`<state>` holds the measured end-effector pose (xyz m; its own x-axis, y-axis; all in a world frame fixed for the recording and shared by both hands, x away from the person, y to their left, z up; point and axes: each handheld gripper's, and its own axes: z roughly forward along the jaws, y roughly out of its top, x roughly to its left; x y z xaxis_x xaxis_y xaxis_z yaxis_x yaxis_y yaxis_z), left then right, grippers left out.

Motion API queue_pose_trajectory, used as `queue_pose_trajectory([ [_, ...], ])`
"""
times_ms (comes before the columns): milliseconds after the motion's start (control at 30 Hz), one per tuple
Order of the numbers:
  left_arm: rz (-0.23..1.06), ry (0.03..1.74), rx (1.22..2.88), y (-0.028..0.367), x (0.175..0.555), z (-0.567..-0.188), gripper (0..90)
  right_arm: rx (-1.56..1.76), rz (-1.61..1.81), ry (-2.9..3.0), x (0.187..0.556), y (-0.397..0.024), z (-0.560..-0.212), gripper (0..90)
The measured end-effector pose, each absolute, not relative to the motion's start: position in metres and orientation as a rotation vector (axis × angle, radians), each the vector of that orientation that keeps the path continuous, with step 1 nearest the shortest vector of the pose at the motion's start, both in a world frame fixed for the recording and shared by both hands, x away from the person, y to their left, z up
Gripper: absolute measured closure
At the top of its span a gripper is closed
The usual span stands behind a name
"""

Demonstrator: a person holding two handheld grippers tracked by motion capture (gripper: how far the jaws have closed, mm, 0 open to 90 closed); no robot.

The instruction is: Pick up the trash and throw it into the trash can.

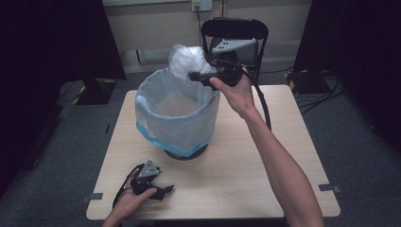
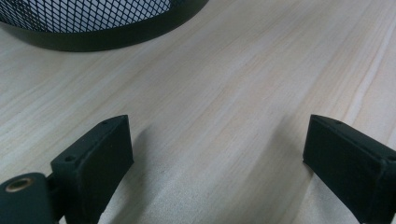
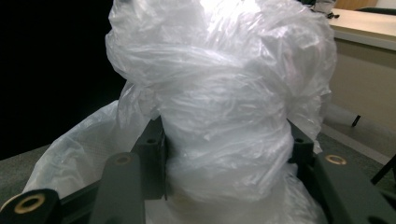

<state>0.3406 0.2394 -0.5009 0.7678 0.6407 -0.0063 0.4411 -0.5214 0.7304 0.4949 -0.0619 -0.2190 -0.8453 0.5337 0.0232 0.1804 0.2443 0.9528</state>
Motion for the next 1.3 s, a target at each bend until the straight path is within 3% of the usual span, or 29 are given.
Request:
queue_pose_trajectory([
  [333, 0.349, 0.796, 2.211, 0.24, 0.341, -0.501, 7.6, 0.637, 1.586, 2.306, 0.503, -0.028, -0.226, 42.8],
  [467, 0.349, 0.796, 2.211, 0.24, 0.341, -0.501, 7.6, 0.658, 1.536, 2.353, 0.506, -0.02, -0.231, 25.2],
  [633, 0.349, 0.796, 2.211, 0.24, 0.341, -0.501, 7.6, 0.658, 1.538, 2.337, 0.506, -0.019, -0.232, 15.8],
  [1300, 0.35, 0.792, 2.217, 0.24, 0.341, -0.5, 7.6, 0.712, 1.572, 2.28, 0.499, -0.041, -0.233, 15.9],
])
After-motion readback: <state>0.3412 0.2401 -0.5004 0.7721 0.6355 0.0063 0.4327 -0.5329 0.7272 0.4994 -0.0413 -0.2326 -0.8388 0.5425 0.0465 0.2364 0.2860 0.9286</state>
